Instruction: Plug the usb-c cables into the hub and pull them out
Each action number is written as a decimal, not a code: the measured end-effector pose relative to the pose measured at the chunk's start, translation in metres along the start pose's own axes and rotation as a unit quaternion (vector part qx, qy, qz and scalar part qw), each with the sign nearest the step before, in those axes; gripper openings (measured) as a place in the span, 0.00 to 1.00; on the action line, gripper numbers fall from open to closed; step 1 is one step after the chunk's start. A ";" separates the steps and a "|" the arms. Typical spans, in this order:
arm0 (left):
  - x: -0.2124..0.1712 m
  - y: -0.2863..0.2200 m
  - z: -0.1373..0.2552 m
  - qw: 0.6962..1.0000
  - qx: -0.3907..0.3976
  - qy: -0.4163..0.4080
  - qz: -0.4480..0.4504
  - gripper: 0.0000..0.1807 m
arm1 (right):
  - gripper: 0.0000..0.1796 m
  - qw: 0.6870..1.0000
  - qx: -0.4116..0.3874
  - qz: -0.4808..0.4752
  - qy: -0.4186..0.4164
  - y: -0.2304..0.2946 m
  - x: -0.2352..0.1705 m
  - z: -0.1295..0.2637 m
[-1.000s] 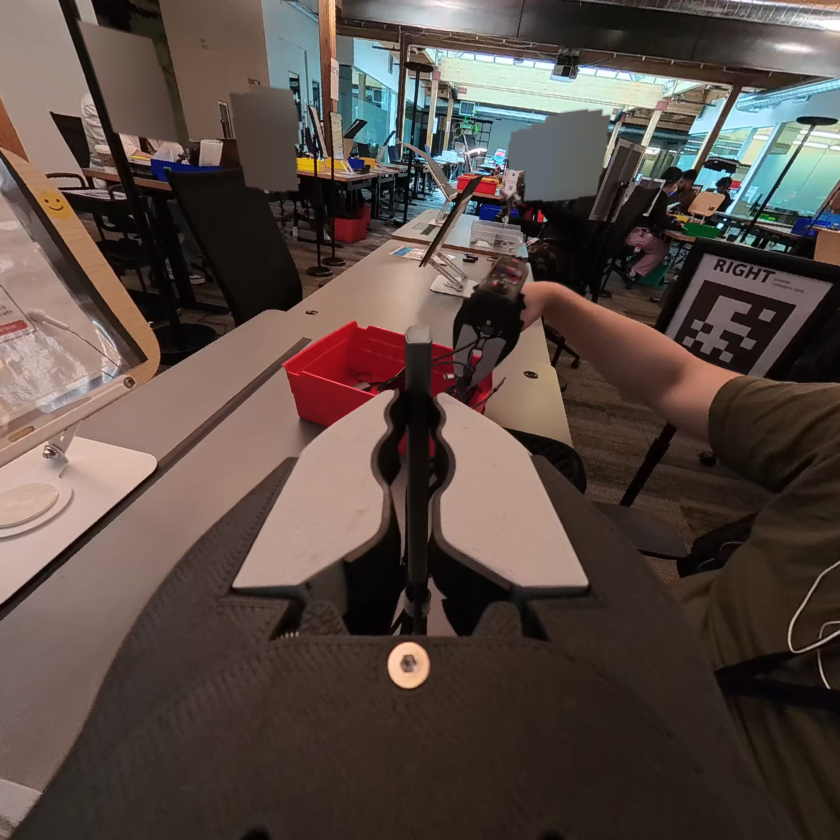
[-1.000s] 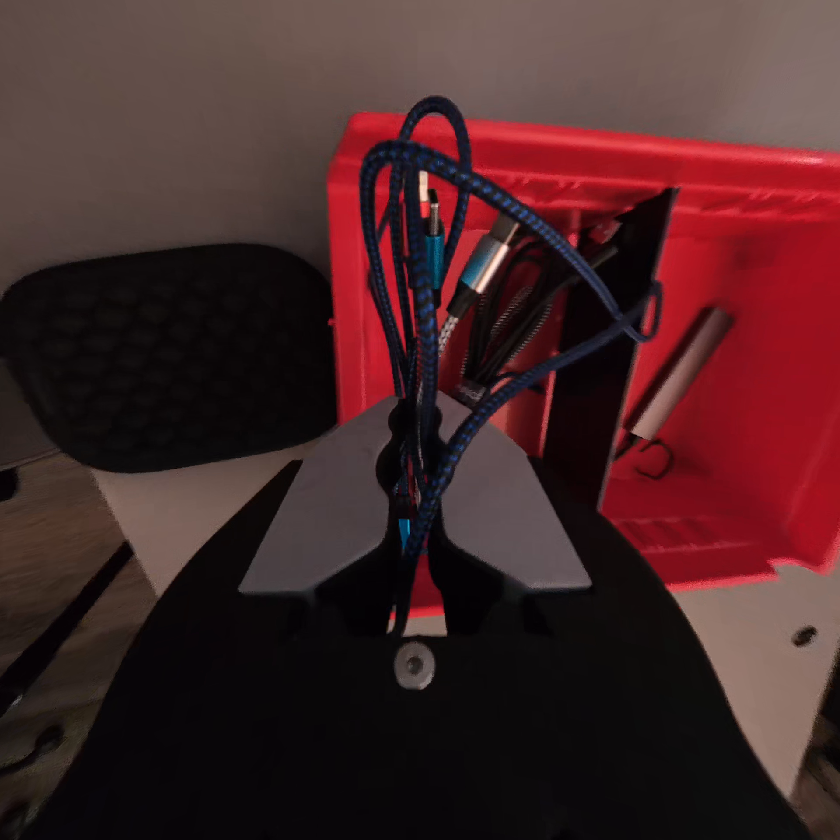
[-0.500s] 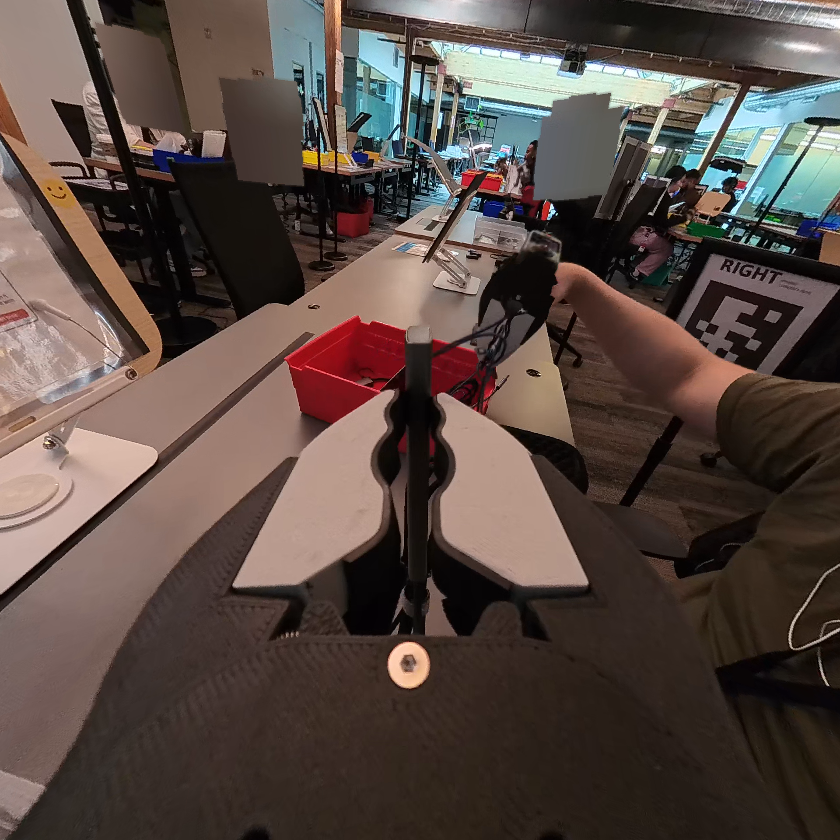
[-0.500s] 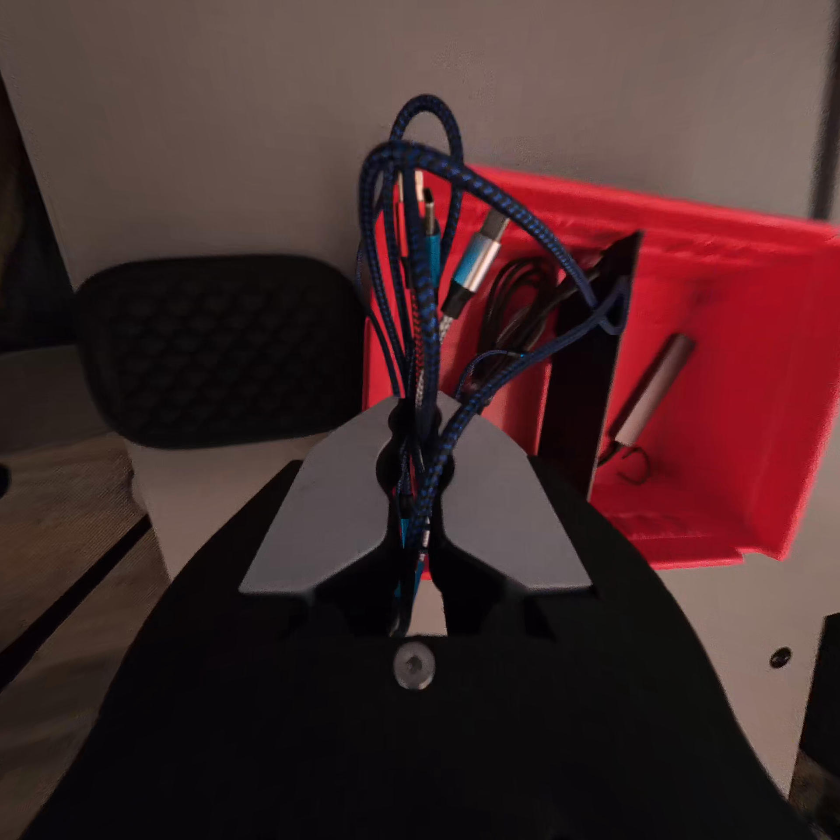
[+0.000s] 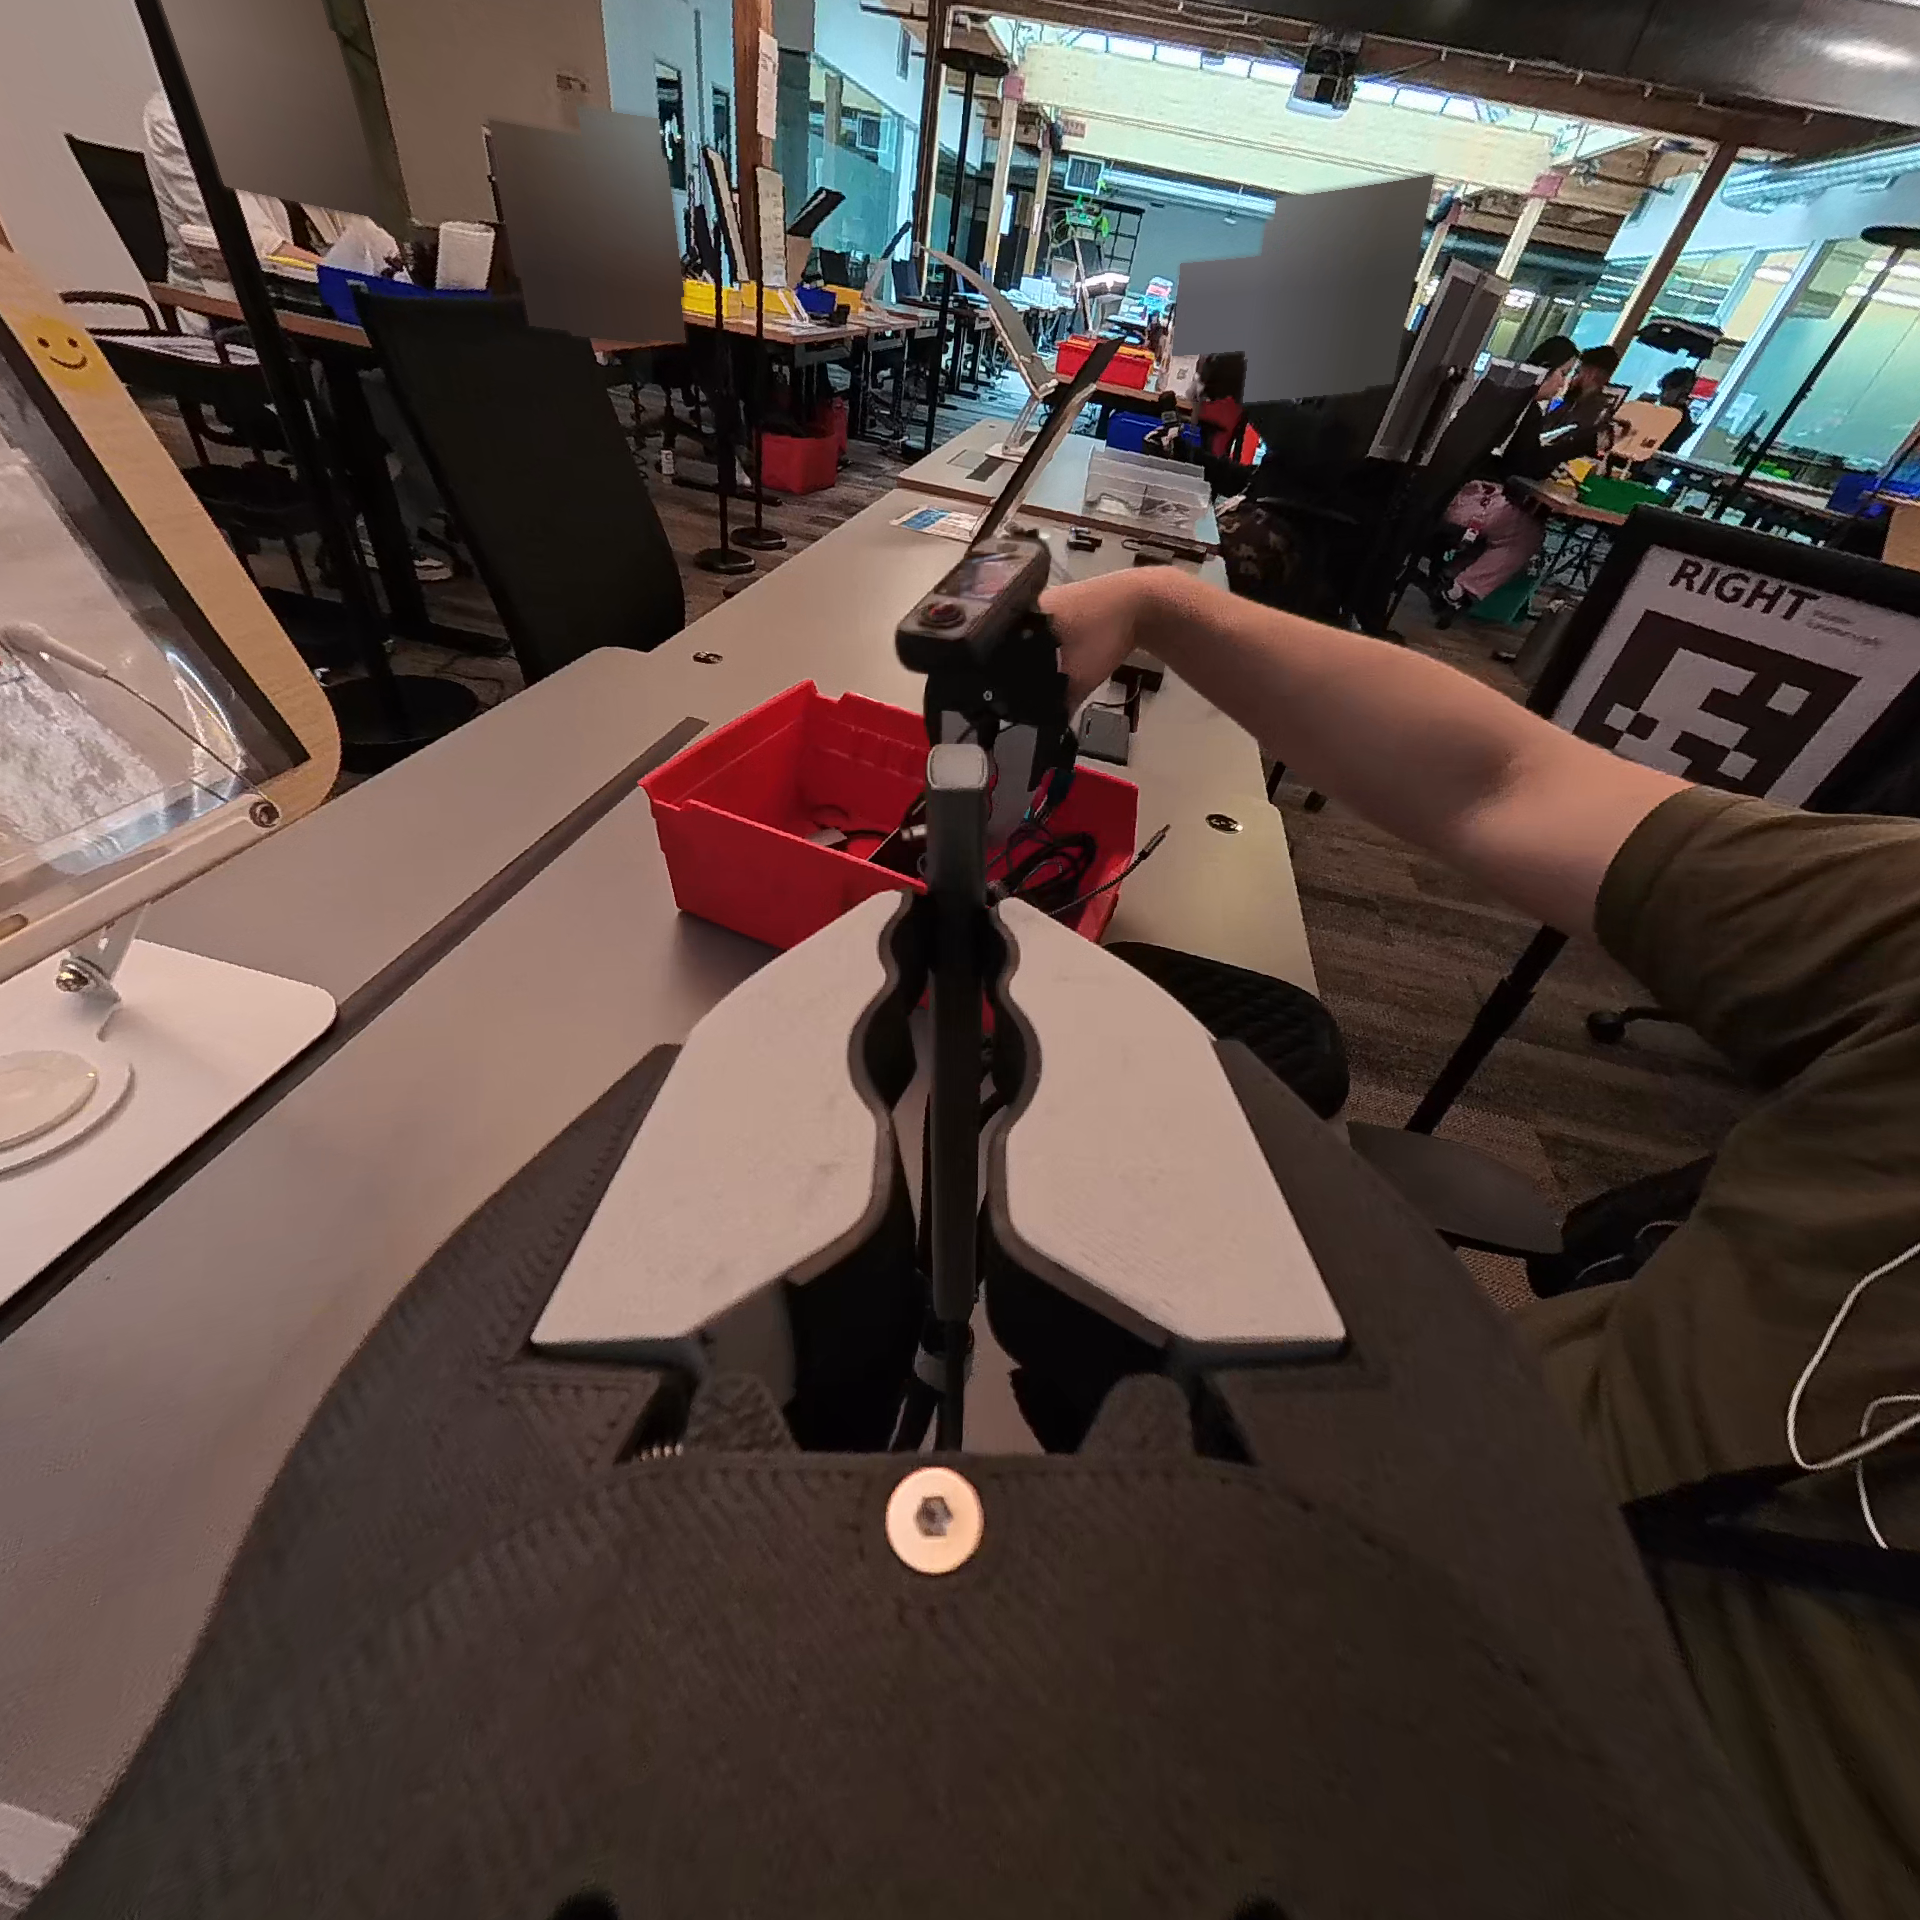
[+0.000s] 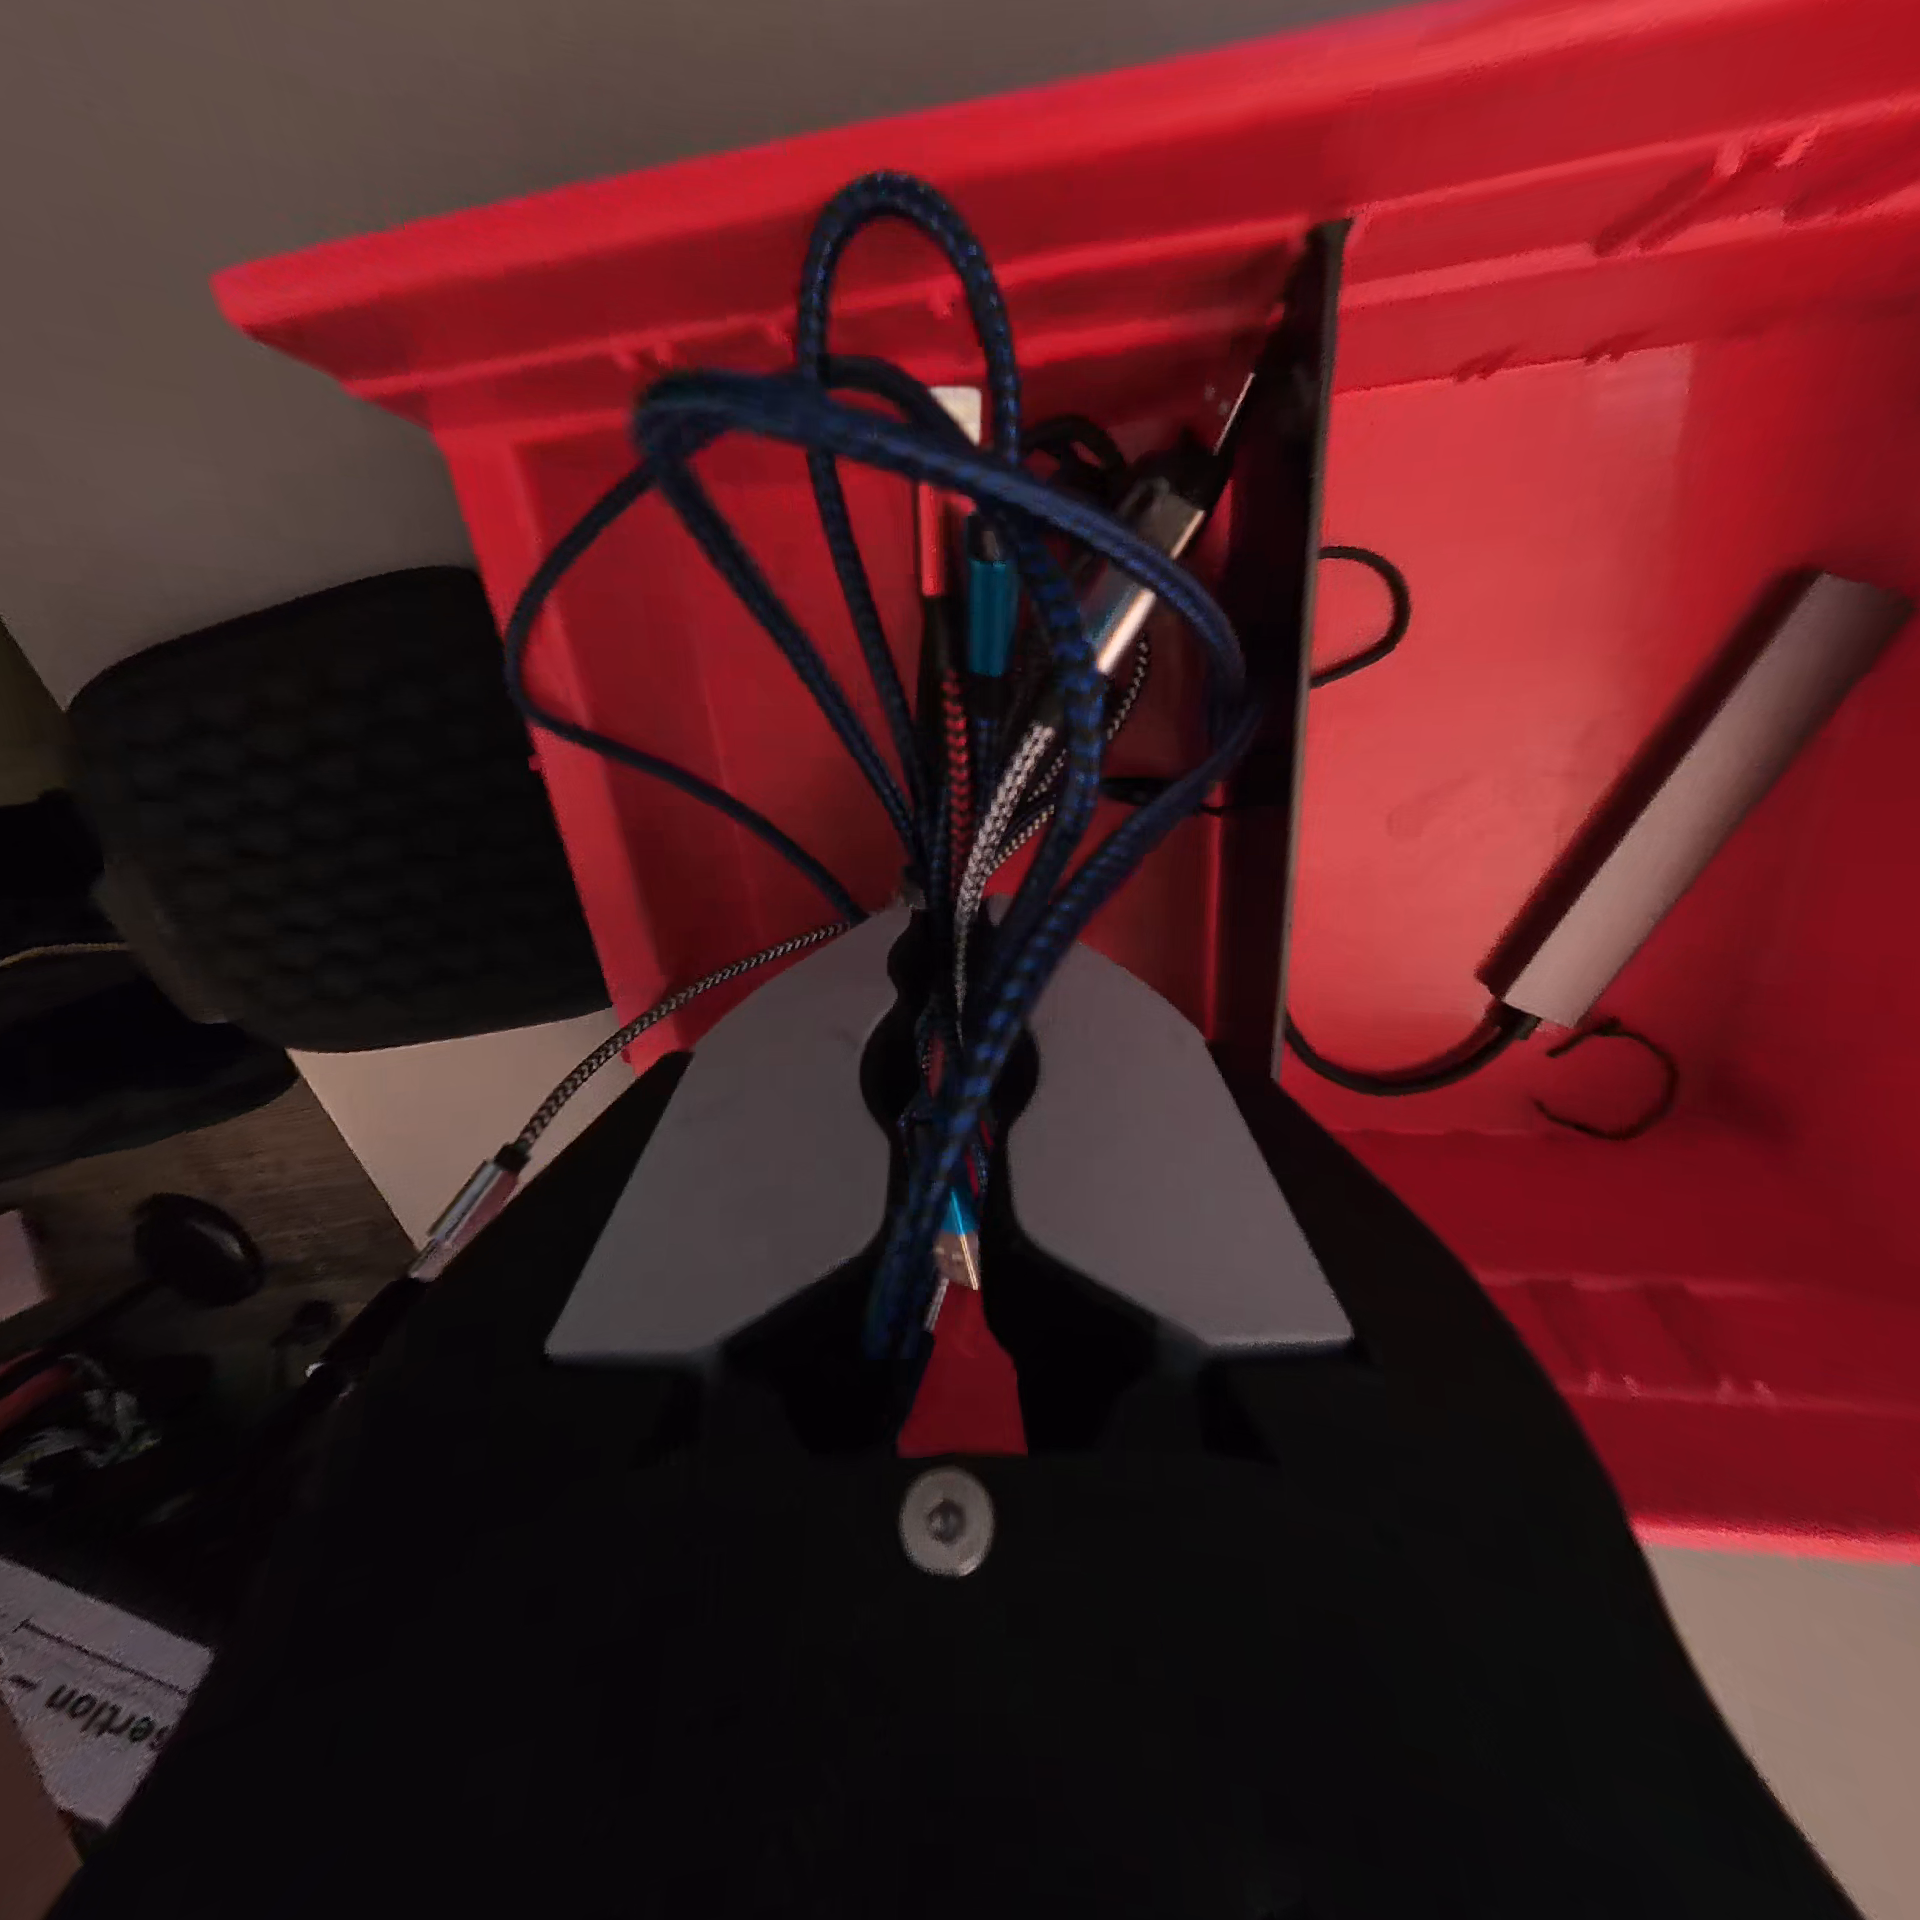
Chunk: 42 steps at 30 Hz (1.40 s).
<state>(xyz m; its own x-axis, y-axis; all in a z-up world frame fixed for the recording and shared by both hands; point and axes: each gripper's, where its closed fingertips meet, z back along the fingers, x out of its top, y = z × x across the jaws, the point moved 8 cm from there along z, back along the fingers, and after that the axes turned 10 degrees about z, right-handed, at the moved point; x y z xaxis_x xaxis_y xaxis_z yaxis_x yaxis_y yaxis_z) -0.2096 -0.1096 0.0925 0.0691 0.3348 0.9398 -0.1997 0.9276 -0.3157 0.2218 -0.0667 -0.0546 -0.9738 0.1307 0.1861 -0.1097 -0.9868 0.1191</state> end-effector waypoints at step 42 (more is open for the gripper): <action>0.004 -0.017 0.002 1.000 -0.016 -0.004 -0.014 0.05 | 0.49 0.954 -0.240 -0.156 -0.094 0.052 0.005 0.026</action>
<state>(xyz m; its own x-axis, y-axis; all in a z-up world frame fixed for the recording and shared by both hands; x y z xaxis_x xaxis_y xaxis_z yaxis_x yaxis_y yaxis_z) -0.2079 -0.1241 0.1012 0.0668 0.3073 0.9493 -0.1660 0.9416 -0.2931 0.2165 -0.1149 -0.0226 -0.8315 0.3949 0.3907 -0.5098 -0.8218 -0.2543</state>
